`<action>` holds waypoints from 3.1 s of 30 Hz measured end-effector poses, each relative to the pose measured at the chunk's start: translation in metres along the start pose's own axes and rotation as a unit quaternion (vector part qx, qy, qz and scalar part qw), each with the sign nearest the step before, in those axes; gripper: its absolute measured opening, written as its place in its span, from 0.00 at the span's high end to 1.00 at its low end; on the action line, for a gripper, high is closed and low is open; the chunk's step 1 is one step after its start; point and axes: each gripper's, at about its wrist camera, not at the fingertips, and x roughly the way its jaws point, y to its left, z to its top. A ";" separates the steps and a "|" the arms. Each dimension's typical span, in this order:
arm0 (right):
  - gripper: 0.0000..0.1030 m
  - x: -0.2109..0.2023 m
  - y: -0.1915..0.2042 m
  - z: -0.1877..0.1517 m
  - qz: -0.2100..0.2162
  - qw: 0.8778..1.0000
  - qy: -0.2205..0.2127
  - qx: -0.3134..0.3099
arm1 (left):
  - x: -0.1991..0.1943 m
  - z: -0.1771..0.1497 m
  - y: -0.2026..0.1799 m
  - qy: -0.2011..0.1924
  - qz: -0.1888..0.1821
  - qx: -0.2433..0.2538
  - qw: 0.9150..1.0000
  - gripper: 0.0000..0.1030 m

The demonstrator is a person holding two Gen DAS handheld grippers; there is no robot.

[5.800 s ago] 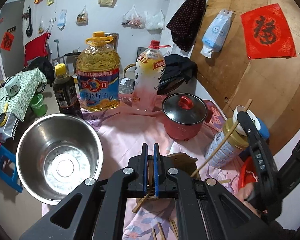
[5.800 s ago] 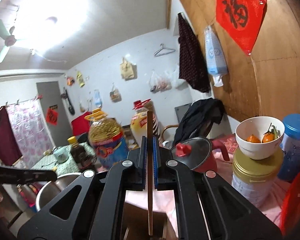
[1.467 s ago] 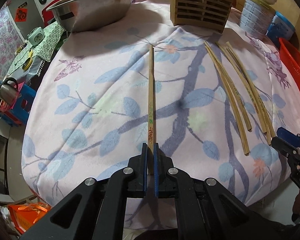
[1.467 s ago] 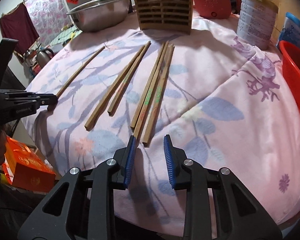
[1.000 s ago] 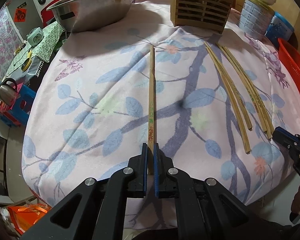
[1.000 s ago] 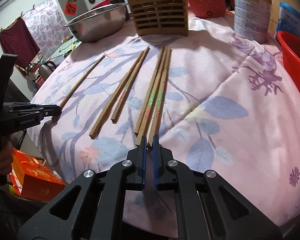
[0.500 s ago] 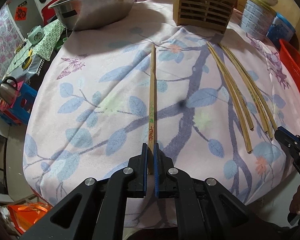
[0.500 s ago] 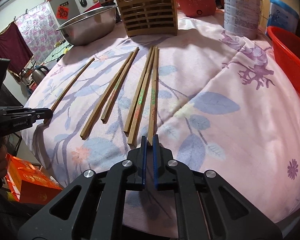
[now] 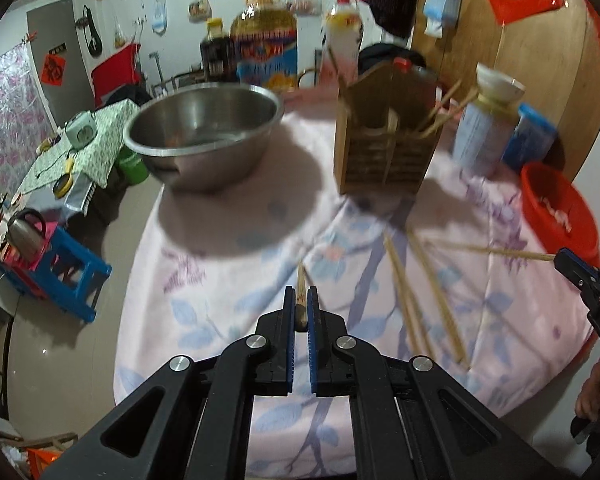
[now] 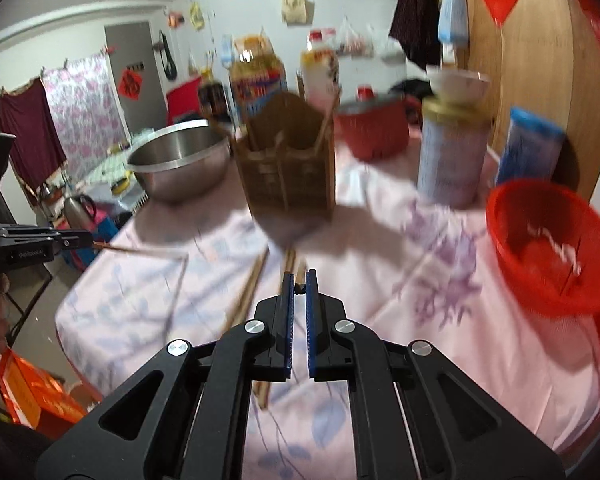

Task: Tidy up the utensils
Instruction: 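Carry both chopsticks to the wooden holder and open both tools to drop them in, then move both open tools back down to the remaining chopsticks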

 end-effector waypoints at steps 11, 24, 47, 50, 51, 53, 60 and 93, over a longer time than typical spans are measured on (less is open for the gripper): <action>0.94 -0.009 0.012 0.024 -0.009 1.000 -0.026 0.005 | -0.008 0.022 0.002 -0.014 -0.027 0.002 1.000 0.94; 0.94 -0.007 0.024 0.033 -0.054 0.996 -0.041 0.051 | 0.005 0.042 0.014 -0.004 -0.071 0.041 0.997 0.94; 0.94 0.015 -0.007 0.177 0.033 0.989 -0.140 0.009 | -0.025 0.195 -0.034 -0.110 -0.099 0.032 0.989 0.94; 0.94 0.025 -0.010 0.202 0.046 0.986 -0.157 0.010 | -0.023 0.214 -0.040 -0.123 -0.090 0.032 0.988 0.94; 0.94 0.030 -0.011 0.207 0.048 0.986 -0.160 0.008 | -0.019 0.221 -0.043 -0.126 -0.084 0.032 0.988 0.94; 0.94 0.041 -0.012 0.216 0.048 0.985 -0.164 0.002 | -0.012 0.228 -0.046 -0.128 -0.078 0.032 0.988 0.94; 0.94 0.086 -0.012 0.228 0.061 0.987 -0.147 -0.004 | 0.033 0.238 -0.048 -0.091 -0.079 0.024 0.992 0.94; 0.34 0.047 0.001 0.157 0.020 0.991 -0.118 0.058 | 0.017 0.166 0.003 -0.067 -0.031 -0.032 0.997 0.24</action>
